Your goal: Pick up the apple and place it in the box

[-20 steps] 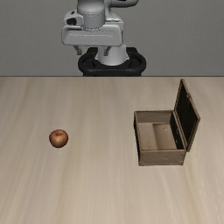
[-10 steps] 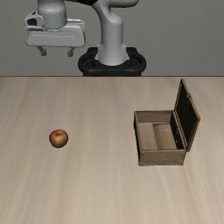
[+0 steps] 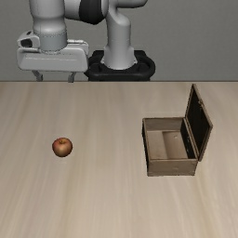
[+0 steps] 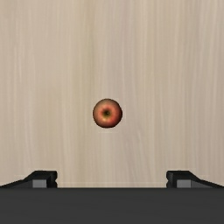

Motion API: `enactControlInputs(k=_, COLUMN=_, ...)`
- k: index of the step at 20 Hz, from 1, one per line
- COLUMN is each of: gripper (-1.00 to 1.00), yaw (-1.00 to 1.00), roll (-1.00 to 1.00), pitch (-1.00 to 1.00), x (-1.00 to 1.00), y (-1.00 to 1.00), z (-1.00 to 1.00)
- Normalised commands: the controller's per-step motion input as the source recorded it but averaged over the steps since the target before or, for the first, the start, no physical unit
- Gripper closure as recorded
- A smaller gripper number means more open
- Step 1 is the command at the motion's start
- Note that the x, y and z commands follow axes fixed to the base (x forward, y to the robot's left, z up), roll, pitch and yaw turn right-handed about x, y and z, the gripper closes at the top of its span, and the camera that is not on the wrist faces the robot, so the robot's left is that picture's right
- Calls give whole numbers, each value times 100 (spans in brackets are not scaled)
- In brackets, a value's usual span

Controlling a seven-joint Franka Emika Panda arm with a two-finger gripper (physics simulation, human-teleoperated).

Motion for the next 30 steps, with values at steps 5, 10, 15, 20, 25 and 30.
enactControlInputs(k=5, gripper=-100, yaw=0, roll=0, pitch=0, x=40, y=0, z=-60)
enactControlInputs(k=10, gripper=-100, yaw=0, roll=0, pitch=0, x=0, y=0, z=-100)
enactControlInputs(k=15, gripper=-100, yaw=0, roll=0, pitch=0, x=0, y=0, z=-100)
enactControlInputs(k=20, gripper=-100, yaw=0, roll=0, pitch=0, x=0, y=0, z=-100)
enactControlInputs(k=25, gripper=100, yaw=0, roll=0, pitch=0, x=0, y=0, z=-40)
enactControlInputs(k=30, gripper=100, yaw=0, roll=0, pitch=0, x=0, y=0, z=20)
